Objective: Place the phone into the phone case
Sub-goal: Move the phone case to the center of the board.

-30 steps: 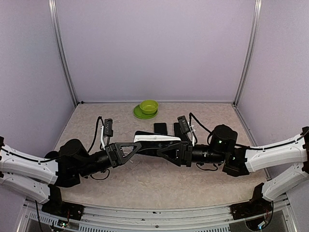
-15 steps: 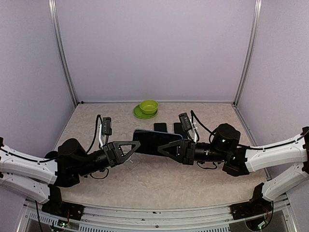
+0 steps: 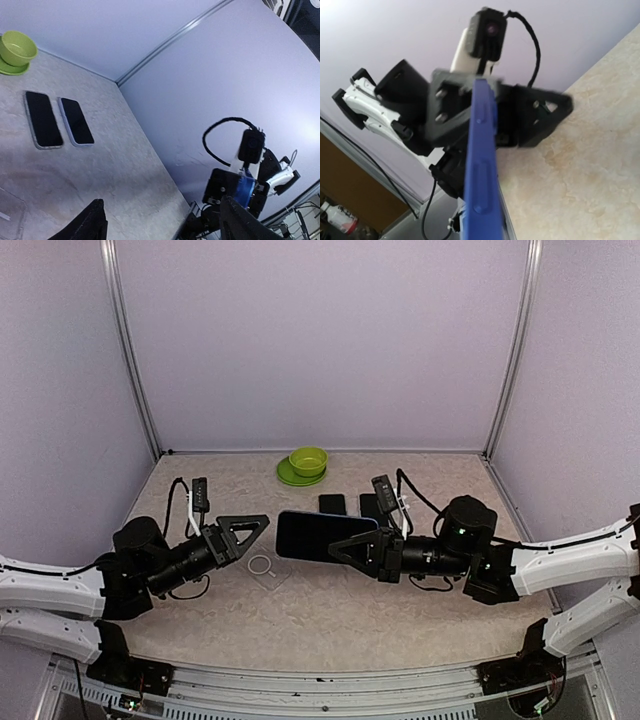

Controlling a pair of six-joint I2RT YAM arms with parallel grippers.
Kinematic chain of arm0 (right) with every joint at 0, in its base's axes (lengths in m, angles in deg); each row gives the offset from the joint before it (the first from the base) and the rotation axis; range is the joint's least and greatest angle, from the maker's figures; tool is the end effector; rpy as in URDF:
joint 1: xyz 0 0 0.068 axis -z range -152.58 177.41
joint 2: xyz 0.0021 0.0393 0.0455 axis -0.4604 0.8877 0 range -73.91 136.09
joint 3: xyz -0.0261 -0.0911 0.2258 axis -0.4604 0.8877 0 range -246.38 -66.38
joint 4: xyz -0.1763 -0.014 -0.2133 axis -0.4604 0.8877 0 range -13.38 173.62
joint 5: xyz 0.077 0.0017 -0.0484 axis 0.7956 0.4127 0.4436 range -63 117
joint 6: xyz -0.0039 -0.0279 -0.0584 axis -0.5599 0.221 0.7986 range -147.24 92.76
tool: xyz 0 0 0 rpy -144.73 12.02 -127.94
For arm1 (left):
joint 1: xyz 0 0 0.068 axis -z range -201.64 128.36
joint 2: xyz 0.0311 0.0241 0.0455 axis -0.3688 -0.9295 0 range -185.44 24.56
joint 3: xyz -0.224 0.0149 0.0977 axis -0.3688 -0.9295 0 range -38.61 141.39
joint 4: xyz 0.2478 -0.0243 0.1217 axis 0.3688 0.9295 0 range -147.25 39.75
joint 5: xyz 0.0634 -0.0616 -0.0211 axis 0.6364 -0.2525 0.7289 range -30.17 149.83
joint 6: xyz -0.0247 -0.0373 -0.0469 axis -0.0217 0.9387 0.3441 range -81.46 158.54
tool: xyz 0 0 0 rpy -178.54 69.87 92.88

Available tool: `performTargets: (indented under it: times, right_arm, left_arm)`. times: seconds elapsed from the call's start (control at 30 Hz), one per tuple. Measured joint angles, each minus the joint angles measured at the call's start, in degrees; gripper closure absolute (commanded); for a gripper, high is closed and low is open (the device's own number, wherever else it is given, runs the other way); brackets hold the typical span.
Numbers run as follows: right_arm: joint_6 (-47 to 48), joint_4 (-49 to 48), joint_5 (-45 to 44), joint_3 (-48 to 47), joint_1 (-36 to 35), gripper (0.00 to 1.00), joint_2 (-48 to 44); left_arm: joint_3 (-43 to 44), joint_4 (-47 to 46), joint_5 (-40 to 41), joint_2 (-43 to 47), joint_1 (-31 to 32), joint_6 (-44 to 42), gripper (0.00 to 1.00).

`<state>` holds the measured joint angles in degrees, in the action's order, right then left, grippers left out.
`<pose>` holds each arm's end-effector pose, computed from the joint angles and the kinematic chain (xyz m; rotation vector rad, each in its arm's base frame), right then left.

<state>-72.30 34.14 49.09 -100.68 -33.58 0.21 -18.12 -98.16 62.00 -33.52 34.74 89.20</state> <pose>0.1366 0.2854 0.2237 -0.6072 1.7124 1.6988 0.1478 -0.2188 0.2081 0.0508 1.7019 -1.4311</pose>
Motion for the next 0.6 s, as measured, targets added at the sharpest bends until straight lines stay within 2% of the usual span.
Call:
performTargets:
  times: [0.13, 0.37, 0.6]
  right_arm:
    - [0.94, 1.88, -1.18, 0.0, 0.0, 1.0, -1.55]
    - [2.19, 8.33, -5.07, -0.02, 0.0, 1.0, -1.75]
    - [2.36, 14.6, -9.03, -1.38, 0.0, 1.0, -0.37]
  left_arm:
    - [-0.09, 4.55, 2.75, 2.56, -3.93, -0.59, 0.16]
    - [-0.5, 11.54, 5.64, 3.3, -9.51, -1.05, 0.15]
    - [-0.33, 17.46, 9.35, -2.1, -14.21, -1.07, 0.16]
